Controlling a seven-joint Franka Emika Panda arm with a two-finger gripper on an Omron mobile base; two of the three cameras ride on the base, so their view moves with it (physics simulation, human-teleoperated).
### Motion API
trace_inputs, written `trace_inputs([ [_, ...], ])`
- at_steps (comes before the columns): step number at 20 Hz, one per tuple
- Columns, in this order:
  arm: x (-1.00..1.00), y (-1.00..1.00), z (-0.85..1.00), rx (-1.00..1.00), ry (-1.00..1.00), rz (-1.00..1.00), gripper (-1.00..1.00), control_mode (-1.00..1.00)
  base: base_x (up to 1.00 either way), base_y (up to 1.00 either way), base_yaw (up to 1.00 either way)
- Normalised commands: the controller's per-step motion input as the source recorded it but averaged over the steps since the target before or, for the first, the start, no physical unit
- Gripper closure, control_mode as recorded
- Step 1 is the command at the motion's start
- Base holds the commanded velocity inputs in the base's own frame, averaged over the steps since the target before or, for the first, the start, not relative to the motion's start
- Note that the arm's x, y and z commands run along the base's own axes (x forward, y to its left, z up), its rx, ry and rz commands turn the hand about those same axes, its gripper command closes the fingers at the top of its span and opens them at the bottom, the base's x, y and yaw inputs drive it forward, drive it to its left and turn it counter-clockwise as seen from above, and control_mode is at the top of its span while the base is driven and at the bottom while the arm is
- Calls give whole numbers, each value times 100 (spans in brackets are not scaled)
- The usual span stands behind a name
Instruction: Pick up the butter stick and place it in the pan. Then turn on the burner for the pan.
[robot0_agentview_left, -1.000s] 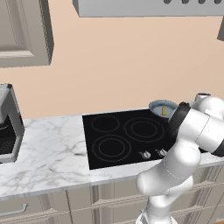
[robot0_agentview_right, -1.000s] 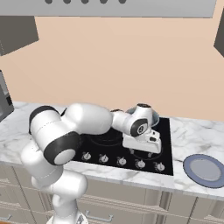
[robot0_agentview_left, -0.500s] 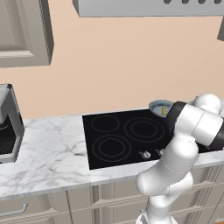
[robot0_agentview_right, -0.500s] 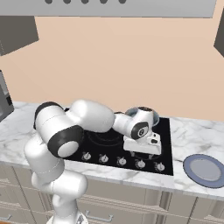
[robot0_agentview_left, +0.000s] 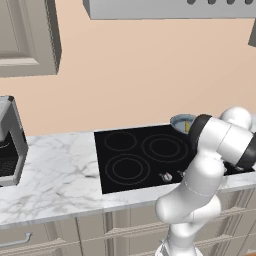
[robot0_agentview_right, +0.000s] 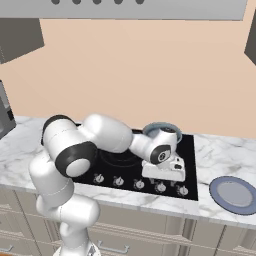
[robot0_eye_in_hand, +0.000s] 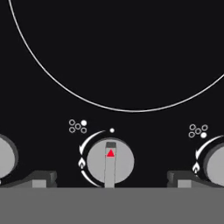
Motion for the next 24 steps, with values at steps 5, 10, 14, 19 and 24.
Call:
trace_inputs([
  [5,-10,0,-17,0,0,4,-100,-100,0,0,0],
  [10,-4,0,-17,0,0,3,-100,-100,0,0,0],
  [14,-1,3,-20,0,-1,4,100,-100,0,0,0],
  [19,0,6,-9,1,-3,8,100,-100,0,0,0],
  [24,-19,18,-3,0,-4,4,100,-100,0,0,0],
])
